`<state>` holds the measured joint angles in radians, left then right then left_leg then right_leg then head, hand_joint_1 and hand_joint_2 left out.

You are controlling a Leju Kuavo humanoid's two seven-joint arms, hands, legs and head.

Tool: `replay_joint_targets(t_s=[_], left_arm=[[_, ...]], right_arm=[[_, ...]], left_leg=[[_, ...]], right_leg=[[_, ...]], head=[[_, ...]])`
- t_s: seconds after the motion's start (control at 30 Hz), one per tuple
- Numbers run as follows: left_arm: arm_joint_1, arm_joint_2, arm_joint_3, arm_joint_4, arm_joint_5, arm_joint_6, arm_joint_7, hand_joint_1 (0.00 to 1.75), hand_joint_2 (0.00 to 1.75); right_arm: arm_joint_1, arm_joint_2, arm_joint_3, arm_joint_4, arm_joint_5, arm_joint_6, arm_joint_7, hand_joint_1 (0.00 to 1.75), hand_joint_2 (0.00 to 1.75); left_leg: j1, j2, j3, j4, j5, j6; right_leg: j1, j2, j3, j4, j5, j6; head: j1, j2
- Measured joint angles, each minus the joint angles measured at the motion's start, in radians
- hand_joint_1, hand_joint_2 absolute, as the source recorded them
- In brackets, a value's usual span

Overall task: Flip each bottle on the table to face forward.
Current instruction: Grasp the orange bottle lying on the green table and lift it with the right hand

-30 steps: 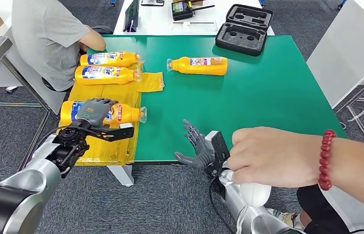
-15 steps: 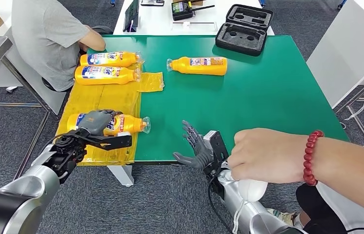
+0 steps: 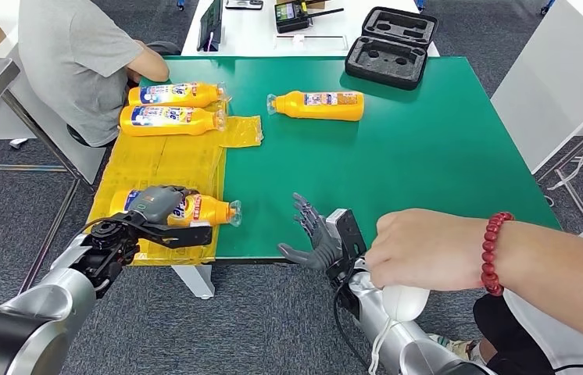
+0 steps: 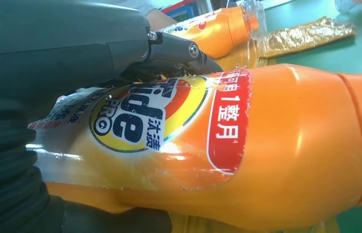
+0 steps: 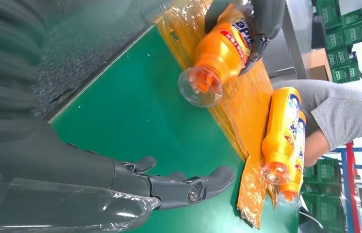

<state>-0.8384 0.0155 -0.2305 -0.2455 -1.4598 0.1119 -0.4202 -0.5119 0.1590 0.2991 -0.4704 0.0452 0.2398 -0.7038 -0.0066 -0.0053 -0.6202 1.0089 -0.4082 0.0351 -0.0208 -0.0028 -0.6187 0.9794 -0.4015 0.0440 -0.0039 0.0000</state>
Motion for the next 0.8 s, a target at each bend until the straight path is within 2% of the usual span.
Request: replay_joint_targets(t_s=[0.1, 0.3, 0.4, 0.47, 0.5, 0.53, 0.6, 0.63, 0.67, 0.8], left_arm=[[0.001, 0.0, -0.001, 0.001, -0.015, -0.006, 0.006, 1.75, 0.0], [0.001, 0.0, -0.014, 0.002, -0.057, 0.0, 0.018, 1.72, 0.0], [0.001, 0.0, -0.023, 0.002, -0.07, 0.005, 0.023, 1.47, 0.0], [0.001, 0.0, -0.031, 0.002, -0.075, 0.012, 0.026, 1.4, 0.0], [0.001, 0.0, -0.034, 0.002, -0.079, 0.016, 0.027, 1.21, 0.0], [0.001, 0.0, -0.036, 0.002, -0.082, 0.019, 0.028, 0.93, 0.0], [0.001, 0.0, -0.041, 0.002, -0.087, 0.024, 0.029, 0.24, 0.0], [0.0, 0.0, -0.044, 0.002, -0.09, 0.028, 0.03, 0.07, 0.0], [0.0, 0.0, -0.047, 0.002, -0.094, 0.035, 0.03, 0.0, 0.0], [-0.003, 0.0, -0.089, 0.002, -0.103, 0.076, 0.027, 0.0, 0.0]], right_arm=[[-0.001, 0.0, 0.0, 0.003, -0.003, -0.002, 0.0, 0.0, 1.75], [-0.002, -0.001, 0.0, 0.009, -0.004, -0.011, 0.0, 0.0, 1.75], [-0.003, -0.001, 0.0, 0.012, -0.004, -0.013, 0.0, 0.0, 1.75], [-0.003, -0.001, 0.0, 0.014, -0.004, -0.015, 0.0, 0.0, 1.75], [-0.004, -0.001, 0.0, 0.014, -0.004, -0.016, 0.0, 0.0, 1.75], [-0.005, -0.001, 0.0, 0.015, -0.004, -0.017, 0.0, 0.0, 1.75], [-0.007, -0.001, 0.0, 0.016, -0.004, -0.019, 0.0, 0.0, 1.75], [-0.008, -0.001, 0.0, 0.016, -0.004, -0.019, 0.0, 0.0, 1.75], [-0.008, -0.001, 0.0, 0.017, -0.004, -0.019, 0.0, 0.0, 1.75], [-0.012, -0.001, 0.0, 0.02, -0.004, -0.02, 0.0, 0.0, 1.75]], left_leg=[[0.0, 0.0, 0.0, 0.0, 0.0, 0.0], [0.0, 0.0, 0.0, 0.0, 0.0, 0.0], [0.0, 0.0, 0.0, 0.0, 0.0, 0.0], [0.0, 0.0, 0.0, 0.0, 0.0, 0.0], [0.0, 0.0, 0.0, 0.0, 0.0, 0.0], [0.0, 0.0, 0.0, 0.0, 0.0, 0.0], [0.0, 0.0, 0.0, 0.0, 0.0, 0.0], [0.0, 0.0, 0.0, 0.0, 0.0, 0.0], [0.0, 0.0, 0.0, 0.0, 0.0, 0.0], [0.0, 0.0, 0.0, 0.0, 0.0, 0.0]], right_leg=[[0.0, 0.0, 0.0, 0.0, 0.0, 0.0], [0.0, 0.0, 0.0, 0.0, 0.0, 0.0], [0.0, 0.0, 0.0, 0.0, 0.0, 0.0], [0.0, 0.0, 0.0, 0.0, 0.0, 0.0], [0.0, 0.0, 0.0, 0.0, 0.0, 0.0], [0.0, 0.0, 0.0, 0.0, 0.0, 0.0], [0.0, 0.0, 0.0, 0.0, 0.0, 0.0], [0.0, 0.0, 0.0, 0.0, 0.0, 0.0], [0.0, 0.0, 0.0, 0.0, 0.0, 0.0], [0.0, 0.0, 0.0, 0.0, 0.0, 0.0]], head=[[0.0, 0.0], [0.0, 0.0], [0.0, 0.0], [0.0, 0.0], [0.0, 0.0], [0.0, 0.0], [0.0, 0.0], [0.0, 0.0], [0.0, 0.0], [0.0, 0.0]])
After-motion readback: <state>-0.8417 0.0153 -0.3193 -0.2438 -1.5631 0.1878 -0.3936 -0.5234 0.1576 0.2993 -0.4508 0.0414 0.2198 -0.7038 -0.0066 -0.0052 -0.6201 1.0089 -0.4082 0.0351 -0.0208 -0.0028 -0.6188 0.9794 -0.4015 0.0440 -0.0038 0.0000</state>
